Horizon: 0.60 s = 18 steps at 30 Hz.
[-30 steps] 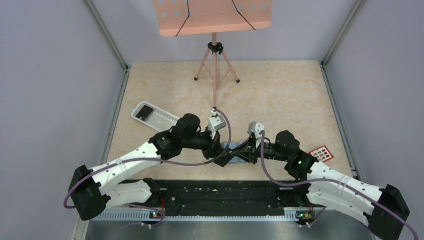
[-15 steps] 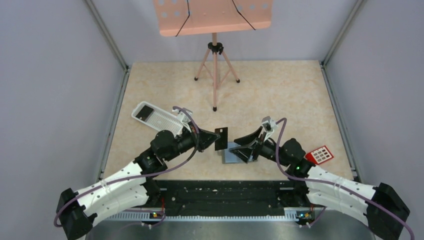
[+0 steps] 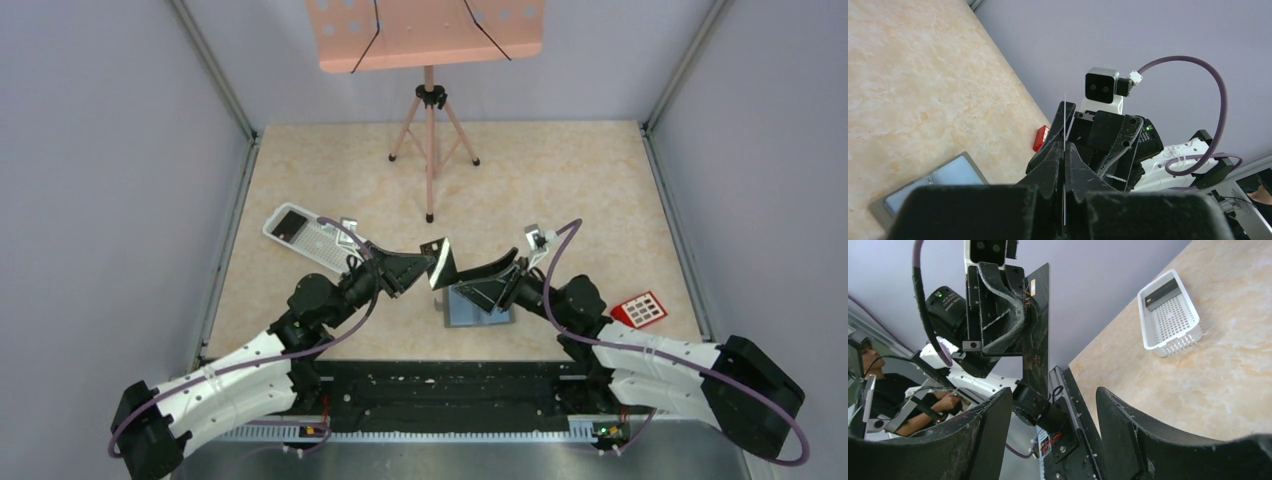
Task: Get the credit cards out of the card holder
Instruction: Remove the credit card from the card holder.
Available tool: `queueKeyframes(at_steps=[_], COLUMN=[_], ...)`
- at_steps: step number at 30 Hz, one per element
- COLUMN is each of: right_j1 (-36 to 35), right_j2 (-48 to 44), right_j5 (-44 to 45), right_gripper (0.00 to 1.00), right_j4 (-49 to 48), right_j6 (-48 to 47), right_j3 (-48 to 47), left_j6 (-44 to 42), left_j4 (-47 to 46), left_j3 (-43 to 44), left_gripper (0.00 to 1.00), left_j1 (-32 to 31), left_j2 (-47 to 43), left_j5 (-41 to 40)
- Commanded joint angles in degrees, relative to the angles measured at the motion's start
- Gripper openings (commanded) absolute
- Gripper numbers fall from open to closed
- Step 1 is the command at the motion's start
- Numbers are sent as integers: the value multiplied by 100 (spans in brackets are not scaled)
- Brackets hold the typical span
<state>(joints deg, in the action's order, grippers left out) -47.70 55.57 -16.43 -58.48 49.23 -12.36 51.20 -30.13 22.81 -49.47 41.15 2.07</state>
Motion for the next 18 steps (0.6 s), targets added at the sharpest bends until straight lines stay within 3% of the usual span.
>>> queueKeyframes(at_steps=[1, 10, 18], right_j1=[18, 20, 24], right_j2=[107, 311, 446], right_j5=[-127, -181, -404], right_gripper=[60, 43, 0], right_j4=[-847, -1009, -1457], right_j6=[211, 115, -77], right_j3=[-112, -212, -187], left_j6=[136, 292, 250], left_j4=[-494, -992, -947], left_j3=[130, -113, -278], left_gripper=[0, 0, 3], left_j1=[-1, -5, -1], left_j2=[60, 206, 187], left_j5=[48, 107, 170])
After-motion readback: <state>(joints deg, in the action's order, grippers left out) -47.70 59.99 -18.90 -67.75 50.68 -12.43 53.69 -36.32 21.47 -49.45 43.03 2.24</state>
